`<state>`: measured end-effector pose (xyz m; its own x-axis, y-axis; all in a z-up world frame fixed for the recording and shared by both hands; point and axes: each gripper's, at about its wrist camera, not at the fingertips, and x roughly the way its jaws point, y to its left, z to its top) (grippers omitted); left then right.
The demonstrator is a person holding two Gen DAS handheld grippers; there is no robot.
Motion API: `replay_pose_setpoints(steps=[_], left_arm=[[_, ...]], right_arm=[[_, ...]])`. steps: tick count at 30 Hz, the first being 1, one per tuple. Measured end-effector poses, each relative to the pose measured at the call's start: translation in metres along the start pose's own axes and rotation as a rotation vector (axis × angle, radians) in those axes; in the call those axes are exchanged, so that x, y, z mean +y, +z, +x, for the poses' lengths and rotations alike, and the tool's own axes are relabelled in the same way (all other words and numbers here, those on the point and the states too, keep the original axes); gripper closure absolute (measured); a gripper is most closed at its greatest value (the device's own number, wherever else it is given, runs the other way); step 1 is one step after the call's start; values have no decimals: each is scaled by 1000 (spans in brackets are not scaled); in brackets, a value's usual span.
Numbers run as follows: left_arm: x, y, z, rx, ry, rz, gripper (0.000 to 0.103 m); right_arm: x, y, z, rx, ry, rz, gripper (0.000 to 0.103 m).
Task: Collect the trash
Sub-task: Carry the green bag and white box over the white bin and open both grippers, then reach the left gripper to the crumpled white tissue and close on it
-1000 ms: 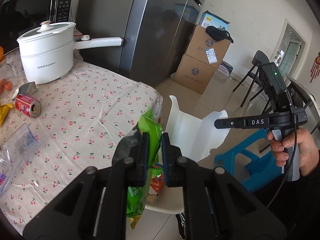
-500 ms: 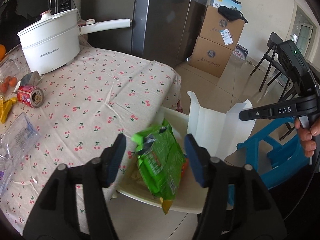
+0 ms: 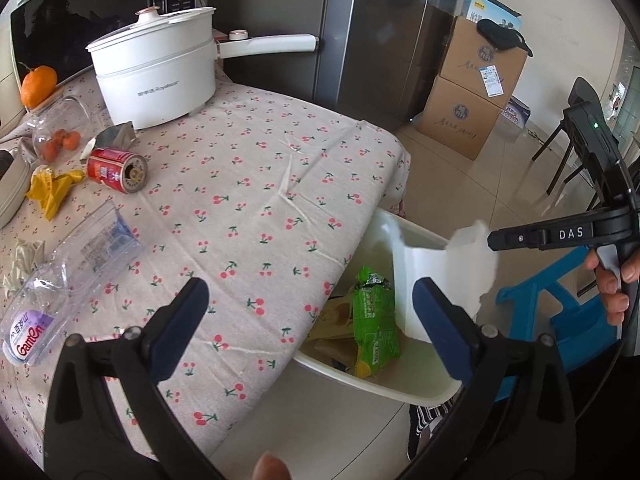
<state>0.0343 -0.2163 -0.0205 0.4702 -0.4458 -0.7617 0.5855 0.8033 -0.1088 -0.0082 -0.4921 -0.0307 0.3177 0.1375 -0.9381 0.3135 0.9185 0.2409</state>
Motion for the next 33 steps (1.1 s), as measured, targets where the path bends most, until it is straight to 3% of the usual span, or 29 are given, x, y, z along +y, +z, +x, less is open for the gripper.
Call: replay_pose_setpoints(steps=[1,3,5,15,24,33], left_arm=[[3,0,-2,-2,5,-5,1],[10,0,-7,-6,19,-16,1],[18,0,-12,-12,34,-31,1],[69,2,-37,-23,101,-81,0],[162,9,-61,-24,187,-230,0],[248,2,-42,90,303,-351,0]], right_arm=[[2,1,1,3,5,3,78],[5,2,-2,-13,10,16,40],[10,4,-6,-36,12,14,32],[37,15,-3,-42,2,-17,26],[79,28,4,-70,-4,-82,22],[136,48,20,-81,32,-128,21]])
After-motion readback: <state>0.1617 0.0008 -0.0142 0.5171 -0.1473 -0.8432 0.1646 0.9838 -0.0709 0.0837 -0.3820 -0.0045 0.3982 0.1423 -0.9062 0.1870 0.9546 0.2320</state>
